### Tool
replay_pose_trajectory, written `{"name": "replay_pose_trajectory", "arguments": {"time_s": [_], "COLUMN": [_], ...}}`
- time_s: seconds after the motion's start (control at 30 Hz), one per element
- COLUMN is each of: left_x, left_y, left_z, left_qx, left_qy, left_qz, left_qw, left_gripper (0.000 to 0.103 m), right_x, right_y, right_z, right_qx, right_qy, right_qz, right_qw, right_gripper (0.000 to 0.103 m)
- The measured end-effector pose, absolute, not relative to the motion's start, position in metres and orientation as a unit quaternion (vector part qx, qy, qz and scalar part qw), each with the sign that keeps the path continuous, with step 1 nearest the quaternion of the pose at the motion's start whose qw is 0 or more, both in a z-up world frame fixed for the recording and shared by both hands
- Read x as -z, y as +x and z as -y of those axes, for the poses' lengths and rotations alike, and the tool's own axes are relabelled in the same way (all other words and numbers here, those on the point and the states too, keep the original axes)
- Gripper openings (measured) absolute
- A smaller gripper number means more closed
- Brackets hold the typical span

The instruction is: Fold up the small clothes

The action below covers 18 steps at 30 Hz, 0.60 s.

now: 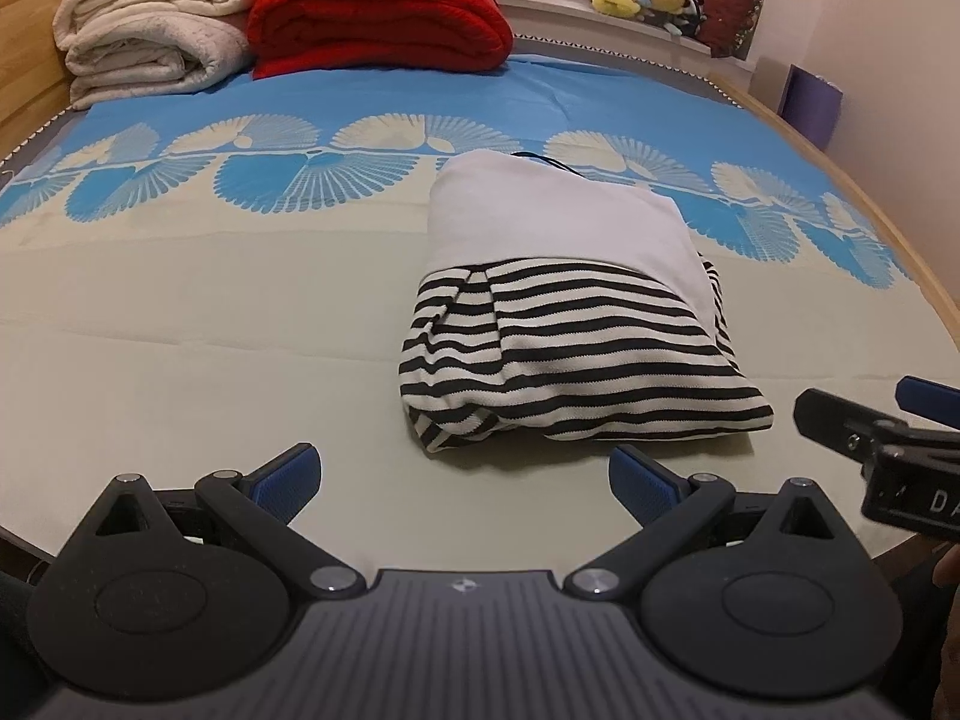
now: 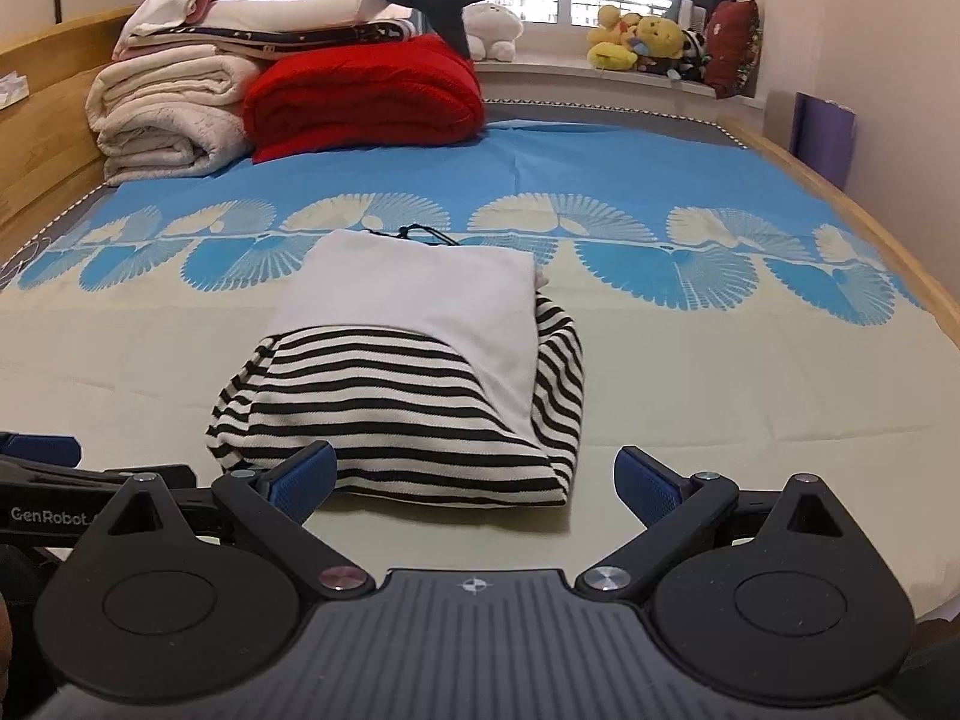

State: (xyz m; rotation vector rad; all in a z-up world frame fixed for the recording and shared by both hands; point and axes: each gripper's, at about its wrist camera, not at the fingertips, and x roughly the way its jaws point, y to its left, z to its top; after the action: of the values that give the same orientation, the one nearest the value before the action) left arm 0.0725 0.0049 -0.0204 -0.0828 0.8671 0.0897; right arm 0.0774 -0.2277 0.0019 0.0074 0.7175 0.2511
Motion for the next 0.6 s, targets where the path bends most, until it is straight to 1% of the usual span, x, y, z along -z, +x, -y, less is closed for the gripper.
{"name": "replay_pose_trajectory", "arguments": {"time_s": [0.33,0.6], "left_x": [0.022,0.023], "left_y": [0.074,0.074], "left_z": [-0.003,-0.002], "left_qx": [-0.038,-0.034], "left_qy": [-0.037,-0.037], "left_qz": [-0.422,-0.421], "left_qw": [0.905,0.905], "left_gripper": [0.102,0.102], "right_x": [-0.002,-0.001], "right_y": [0.071,0.071], "right_z": [0.215,0.211], "right_qx": [-0.138,-0.141], "right_qy": [-0.031,-0.038], "right_qz": [-0.341,-0.340], "right_qw": [0.929,0.929], "right_gripper": [0.099,0.099]}}
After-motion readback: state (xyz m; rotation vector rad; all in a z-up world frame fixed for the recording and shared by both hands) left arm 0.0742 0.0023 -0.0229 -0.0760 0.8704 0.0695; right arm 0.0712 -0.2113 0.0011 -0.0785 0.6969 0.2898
